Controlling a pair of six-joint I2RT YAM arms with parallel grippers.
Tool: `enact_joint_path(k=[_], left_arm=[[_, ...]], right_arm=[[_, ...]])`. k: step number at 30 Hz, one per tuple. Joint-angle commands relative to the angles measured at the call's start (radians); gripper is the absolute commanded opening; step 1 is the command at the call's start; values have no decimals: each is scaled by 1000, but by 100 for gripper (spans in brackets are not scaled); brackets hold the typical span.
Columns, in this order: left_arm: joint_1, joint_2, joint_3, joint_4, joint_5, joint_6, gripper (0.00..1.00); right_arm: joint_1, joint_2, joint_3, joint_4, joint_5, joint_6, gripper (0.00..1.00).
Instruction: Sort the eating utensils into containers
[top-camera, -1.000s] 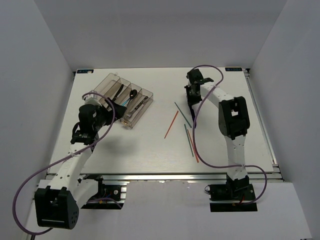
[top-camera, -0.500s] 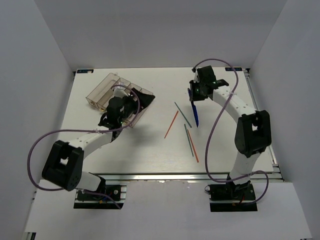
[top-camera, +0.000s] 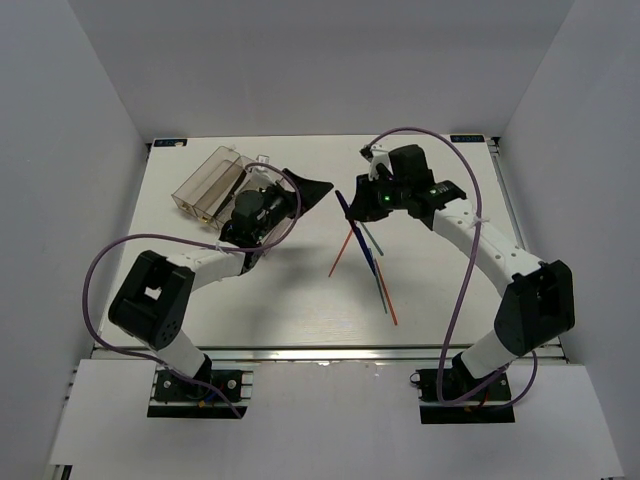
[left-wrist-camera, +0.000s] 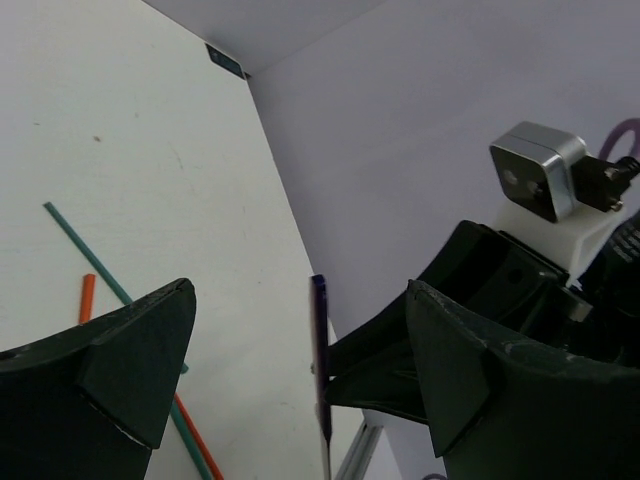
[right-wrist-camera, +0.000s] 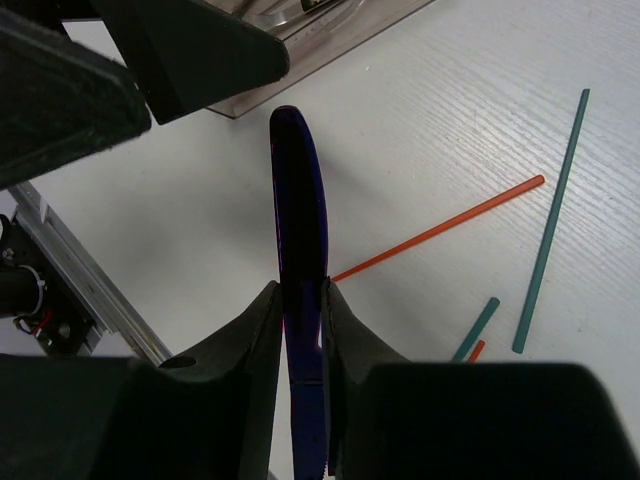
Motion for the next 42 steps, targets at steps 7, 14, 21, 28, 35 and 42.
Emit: enact_joint_path(k=[7, 14, 21, 28, 35, 42], left_arm=[[-33, -12, 17, 64, 55, -27, 93], [-62, 32, 54, -55, 23, -2, 85], [-66, 60, 117, -146, 21, 15, 19], [-21, 39, 327, -586, -24, 378, 0], [218, 166, 786, -1011, -266, 1080, 0], [403, 325, 1073, -1108, 15, 1348, 0]], right_arm=[[37, -24, 21, 62, -27, 31, 0], [117, -4, 65, 39, 179, 29, 0], [170, 19, 79, 51, 256, 34, 0], [137, -62, -9, 91, 287, 56, 89], [5, -444, -310, 119, 341, 74, 89], [-4, -504, -433, 104, 267, 39, 89]])
